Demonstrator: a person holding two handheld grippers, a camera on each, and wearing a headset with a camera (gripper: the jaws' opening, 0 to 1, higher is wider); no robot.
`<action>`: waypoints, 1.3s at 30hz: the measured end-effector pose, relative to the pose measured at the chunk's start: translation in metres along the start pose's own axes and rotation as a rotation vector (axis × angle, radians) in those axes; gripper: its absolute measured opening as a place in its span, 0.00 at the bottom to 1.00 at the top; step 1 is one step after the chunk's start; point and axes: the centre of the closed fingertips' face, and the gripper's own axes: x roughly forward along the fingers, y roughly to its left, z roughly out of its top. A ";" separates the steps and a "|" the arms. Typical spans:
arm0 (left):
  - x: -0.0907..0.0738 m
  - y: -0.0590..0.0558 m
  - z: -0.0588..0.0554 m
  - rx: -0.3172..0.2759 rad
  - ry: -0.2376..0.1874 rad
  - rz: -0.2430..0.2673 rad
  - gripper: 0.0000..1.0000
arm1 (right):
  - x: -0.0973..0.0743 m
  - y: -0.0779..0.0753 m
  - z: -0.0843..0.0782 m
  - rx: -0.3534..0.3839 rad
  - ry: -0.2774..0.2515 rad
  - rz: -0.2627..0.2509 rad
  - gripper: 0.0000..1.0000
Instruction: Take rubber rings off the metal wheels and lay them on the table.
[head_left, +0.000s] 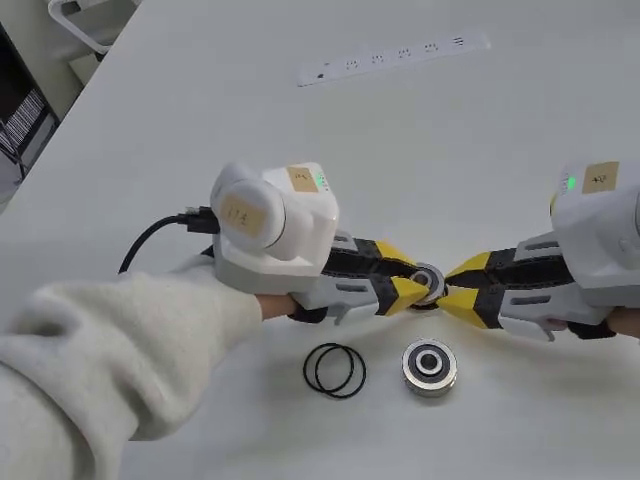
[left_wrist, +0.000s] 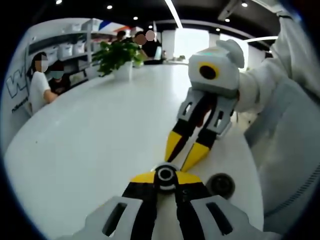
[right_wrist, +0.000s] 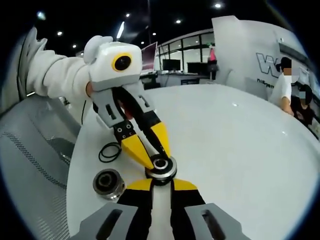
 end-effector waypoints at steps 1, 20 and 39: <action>0.000 -0.001 0.000 -0.002 0.000 -0.003 0.14 | 0.000 0.001 0.000 0.002 0.002 0.001 0.09; -0.003 -0.008 -0.003 0.019 0.005 0.002 0.13 | -0.002 -0.011 0.001 0.164 -0.019 -0.072 0.00; -0.003 -0.009 -0.004 0.044 0.016 0.003 0.12 | -0.008 -0.007 0.014 0.649 -0.152 0.004 0.00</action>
